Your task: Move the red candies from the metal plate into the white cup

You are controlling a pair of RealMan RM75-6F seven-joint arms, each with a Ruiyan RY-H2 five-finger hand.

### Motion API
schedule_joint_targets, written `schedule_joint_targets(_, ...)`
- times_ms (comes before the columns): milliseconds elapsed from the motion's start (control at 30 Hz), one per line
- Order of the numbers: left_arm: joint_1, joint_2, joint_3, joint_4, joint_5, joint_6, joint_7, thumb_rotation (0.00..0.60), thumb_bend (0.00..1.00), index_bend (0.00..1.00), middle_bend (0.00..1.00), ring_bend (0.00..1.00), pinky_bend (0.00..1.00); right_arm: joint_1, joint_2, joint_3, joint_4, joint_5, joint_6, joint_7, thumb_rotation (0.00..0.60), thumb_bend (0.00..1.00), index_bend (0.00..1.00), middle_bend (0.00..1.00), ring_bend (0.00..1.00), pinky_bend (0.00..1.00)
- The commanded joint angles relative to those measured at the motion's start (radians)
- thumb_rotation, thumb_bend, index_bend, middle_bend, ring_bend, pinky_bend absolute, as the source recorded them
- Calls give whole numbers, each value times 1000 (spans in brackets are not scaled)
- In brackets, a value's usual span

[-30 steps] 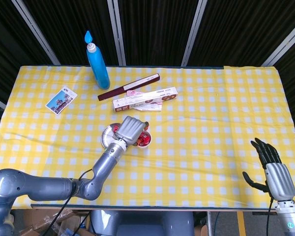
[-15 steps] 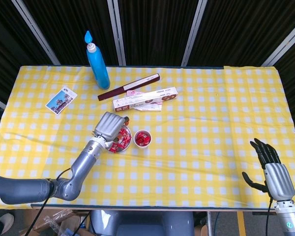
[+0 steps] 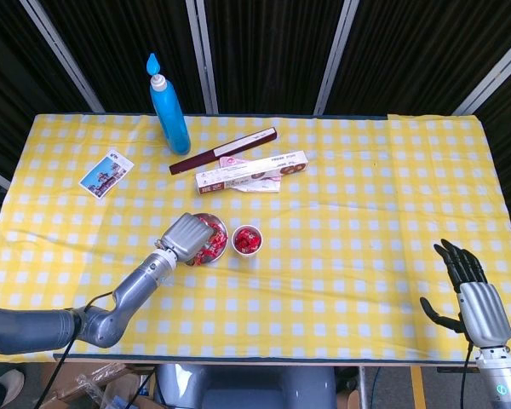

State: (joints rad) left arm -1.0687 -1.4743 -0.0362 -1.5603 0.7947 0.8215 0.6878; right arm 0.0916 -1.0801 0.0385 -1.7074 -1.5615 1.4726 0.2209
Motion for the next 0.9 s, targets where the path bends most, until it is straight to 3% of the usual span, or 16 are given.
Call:
schedule_joint_targets(33, 6, 16, 43, 76, 196, -72, -80, 600, 219, 415, 936, 970, 1000, 0, 0, 0, 0, 0, -1, 0, 600, 387, 0, 0, 0, 0)
schedule_joint_targets(167, 19, 13, 70, 139, 365, -79, -158, 600, 214, 415, 936, 970, 1000, 1, -1, 0, 1, 0, -1, -2, 600, 387, 0, 0, 0, 0)
schedule_joint_targets(400, 28, -4, 103, 236, 540, -74, -265, 600, 193, 420, 937, 970, 1000, 1, -2, 0, 1, 2, -3, -4, 600, 388, 0, 0, 0, 0)
schedule_joint_targets(900, 37, -69, 105, 355, 643, -87, -354, 600, 194, 441, 940, 970, 1000, 1, -2, 1, 1, 4, -3, -5, 600, 387, 0, 0, 0, 0)
